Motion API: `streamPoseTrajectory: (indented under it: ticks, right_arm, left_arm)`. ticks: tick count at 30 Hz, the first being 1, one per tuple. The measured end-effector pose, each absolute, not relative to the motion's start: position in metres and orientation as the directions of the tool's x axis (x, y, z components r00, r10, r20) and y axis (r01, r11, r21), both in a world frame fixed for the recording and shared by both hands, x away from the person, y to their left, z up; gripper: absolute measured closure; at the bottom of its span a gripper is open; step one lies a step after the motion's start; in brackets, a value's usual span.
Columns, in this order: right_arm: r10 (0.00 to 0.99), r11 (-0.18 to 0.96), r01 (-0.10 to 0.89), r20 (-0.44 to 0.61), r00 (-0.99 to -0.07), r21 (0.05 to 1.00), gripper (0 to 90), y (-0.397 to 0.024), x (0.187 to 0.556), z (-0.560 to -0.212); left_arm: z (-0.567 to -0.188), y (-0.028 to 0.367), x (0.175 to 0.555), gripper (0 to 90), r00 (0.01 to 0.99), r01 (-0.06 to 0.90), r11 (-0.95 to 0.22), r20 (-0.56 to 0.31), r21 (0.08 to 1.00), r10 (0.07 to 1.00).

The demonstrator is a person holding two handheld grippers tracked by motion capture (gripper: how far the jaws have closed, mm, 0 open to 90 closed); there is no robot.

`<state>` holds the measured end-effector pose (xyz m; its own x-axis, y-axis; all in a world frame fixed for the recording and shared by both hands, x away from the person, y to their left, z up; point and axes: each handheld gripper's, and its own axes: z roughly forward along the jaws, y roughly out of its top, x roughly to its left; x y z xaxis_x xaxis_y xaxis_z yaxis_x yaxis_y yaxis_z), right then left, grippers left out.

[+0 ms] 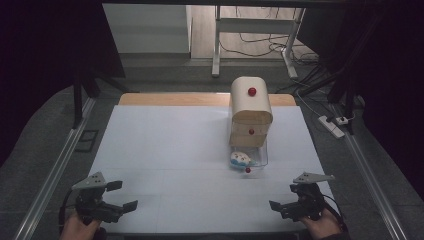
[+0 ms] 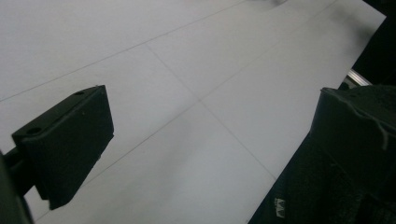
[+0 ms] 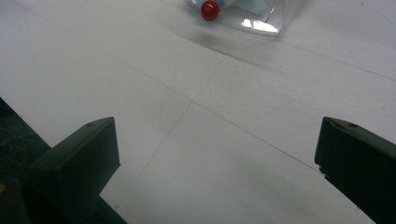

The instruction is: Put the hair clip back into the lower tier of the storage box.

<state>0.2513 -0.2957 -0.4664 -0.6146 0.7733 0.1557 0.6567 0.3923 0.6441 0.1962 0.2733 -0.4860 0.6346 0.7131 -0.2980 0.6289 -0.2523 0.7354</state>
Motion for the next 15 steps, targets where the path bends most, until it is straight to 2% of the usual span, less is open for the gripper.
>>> streamPoseTrajectory:
  ticks: [15]
  right_arm:
    - [0.774, 0.391, 0.657, 0.157, -0.614, 0.645, 0.0, -0.2961, 0.2516, -0.4665]
  left_arm:
    - [-0.4858, 0.2765, 0.1906, 0.0, 0.609, 0.639, -0.273, -0.256, 0.719, 0.75]
